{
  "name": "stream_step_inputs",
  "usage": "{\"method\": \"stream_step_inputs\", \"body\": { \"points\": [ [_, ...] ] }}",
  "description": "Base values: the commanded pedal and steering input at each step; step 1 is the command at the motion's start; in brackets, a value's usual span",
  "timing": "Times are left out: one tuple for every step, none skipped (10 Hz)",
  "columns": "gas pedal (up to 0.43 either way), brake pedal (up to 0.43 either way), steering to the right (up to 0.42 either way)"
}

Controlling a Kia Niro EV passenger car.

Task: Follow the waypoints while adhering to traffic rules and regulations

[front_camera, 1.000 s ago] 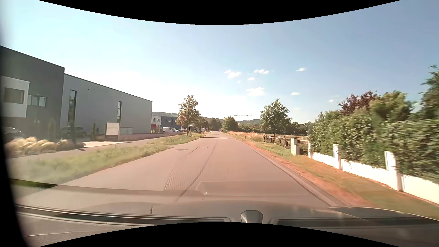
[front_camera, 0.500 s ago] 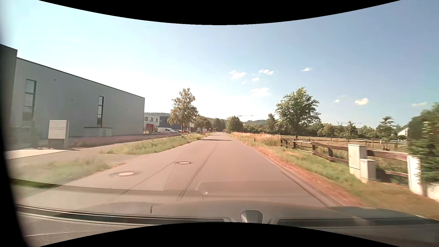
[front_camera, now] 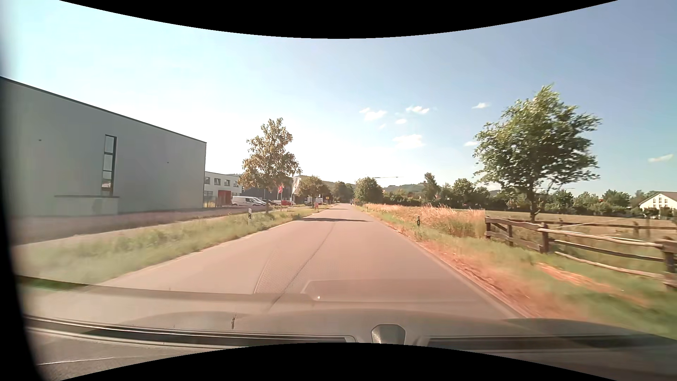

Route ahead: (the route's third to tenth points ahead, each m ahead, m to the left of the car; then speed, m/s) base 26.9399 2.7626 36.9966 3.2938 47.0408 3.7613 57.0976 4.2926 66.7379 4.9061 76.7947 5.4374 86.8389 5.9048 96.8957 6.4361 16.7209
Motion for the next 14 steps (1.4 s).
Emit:
{"method": "stream_step_inputs", "body": {
  "points": [
    [0.169, 0.006, -0.010],
    [0.169, 0.006, -0.009],
    [0.169, 0.006, -0.008],
    [0.169, 0.006, -0.007],
    [0.157, 0.006, -0.007],
    [0.157, 0.006, -0.005],
    [0.157, 0.006, -0.004],
    [0.138, 0.006, -0.004],
    [0.138, 0.006, -0.004],
    [0.138, 0.006, -0.004],
    [0.138, 0.006, -0.004],
    [0.138, 0.006, -0.004],
    [0.138, 0.006, -0.004],
    [0.138, 0.006, -0.004]
  ]
}}
